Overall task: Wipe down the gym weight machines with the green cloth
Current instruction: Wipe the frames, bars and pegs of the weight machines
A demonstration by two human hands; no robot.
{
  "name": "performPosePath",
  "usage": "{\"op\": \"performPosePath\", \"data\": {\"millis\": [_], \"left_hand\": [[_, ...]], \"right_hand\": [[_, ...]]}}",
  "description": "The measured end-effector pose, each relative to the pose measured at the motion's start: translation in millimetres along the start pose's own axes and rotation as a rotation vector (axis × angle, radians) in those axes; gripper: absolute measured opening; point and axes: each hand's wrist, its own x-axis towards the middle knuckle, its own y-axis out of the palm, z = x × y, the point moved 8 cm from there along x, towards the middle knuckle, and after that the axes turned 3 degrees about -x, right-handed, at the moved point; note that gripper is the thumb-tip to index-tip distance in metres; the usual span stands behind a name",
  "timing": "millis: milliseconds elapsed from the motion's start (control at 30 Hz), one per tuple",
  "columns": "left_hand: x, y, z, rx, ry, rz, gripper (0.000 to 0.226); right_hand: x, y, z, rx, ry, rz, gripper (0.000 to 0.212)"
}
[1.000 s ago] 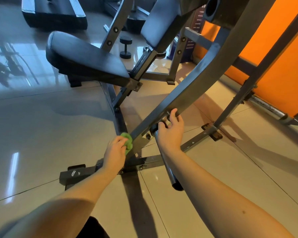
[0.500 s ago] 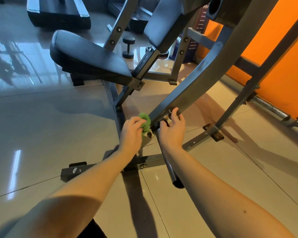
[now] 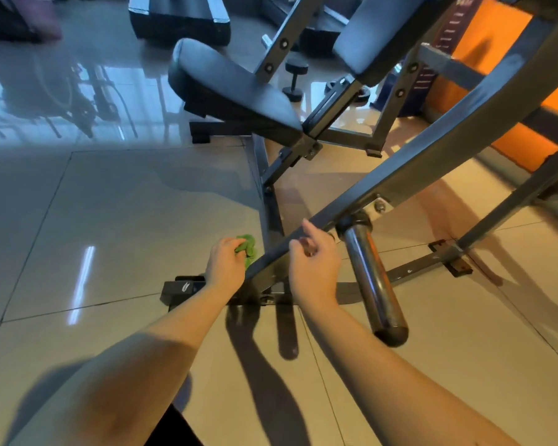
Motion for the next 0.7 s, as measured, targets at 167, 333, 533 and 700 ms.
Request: {"op": "performPosePath", "data": {"millis": [167,333,533,700], "left_hand": [[10,8,-3,-0.057,0.005,0.012,0.036],[17,40,-55,-0.270,0.142,0.106,0.032],[19,69,-48,-0.365,0.159,0.129,0.029],[2,61,24,-0.253,-0.005,0.046,0.028]], "right_hand": [[0,18,-82,0.161,0.408,-0.081,0.053],[24,33,-101,0.306,0.476,-0.170,0.075],[40,35,-123,0.261,0.471,-0.186,0.067],[40,42,-130,0.218,0.481,-0.132,0.058]]}}
